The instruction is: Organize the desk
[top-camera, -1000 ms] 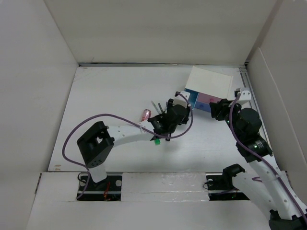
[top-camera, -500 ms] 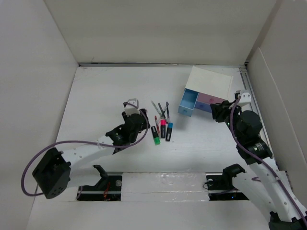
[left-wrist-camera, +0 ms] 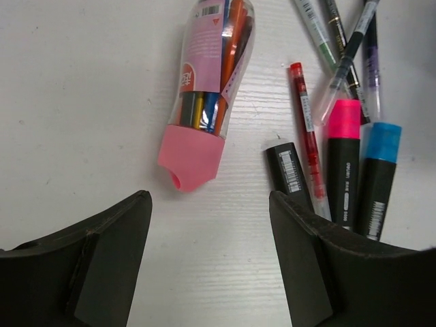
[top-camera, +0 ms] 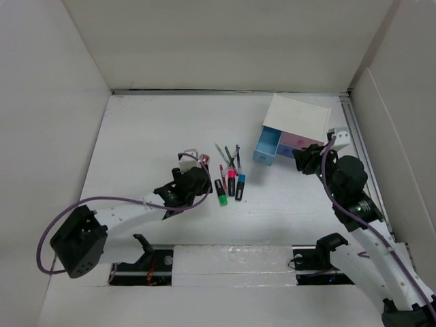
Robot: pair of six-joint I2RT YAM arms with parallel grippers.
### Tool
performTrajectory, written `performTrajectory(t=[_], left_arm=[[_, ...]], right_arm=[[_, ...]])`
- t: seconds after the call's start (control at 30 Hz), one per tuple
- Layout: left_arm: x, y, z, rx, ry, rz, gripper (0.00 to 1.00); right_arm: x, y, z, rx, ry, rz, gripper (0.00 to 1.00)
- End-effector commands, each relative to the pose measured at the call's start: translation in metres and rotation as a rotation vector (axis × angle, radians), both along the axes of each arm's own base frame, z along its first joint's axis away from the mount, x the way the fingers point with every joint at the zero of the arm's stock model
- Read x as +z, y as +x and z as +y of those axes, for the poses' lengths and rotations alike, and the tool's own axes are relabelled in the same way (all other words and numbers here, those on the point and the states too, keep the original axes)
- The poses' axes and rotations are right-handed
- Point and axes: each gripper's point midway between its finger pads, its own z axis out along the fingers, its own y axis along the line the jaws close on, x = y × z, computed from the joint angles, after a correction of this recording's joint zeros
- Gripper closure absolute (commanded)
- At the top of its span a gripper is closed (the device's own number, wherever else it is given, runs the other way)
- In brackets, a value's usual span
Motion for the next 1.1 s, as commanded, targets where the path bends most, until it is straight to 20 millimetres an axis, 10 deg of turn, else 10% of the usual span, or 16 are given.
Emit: performTrajectory(t=[0.0, 0.6, 1.07], left_arm=[[0.000, 0.010, -0.002, 0.023, 0.051, 0.004, 0.35], [-0.016, 0.044, -0.015, -0.022, 0.143, 0.001, 0.39], [-0.031, 0.050, -0.019, -0.036, 0.160, 0.022, 0.63]], right_arm=[[0.022, -0.001, 0.004, 0.020, 0.030, -0.079, 0.57], [0.019, 0.003, 0.008, 0.032, 0.028, -0.073, 0.56], [0.016, 0.003, 0.006, 0.020, 0.022, -0.072, 0.56]])
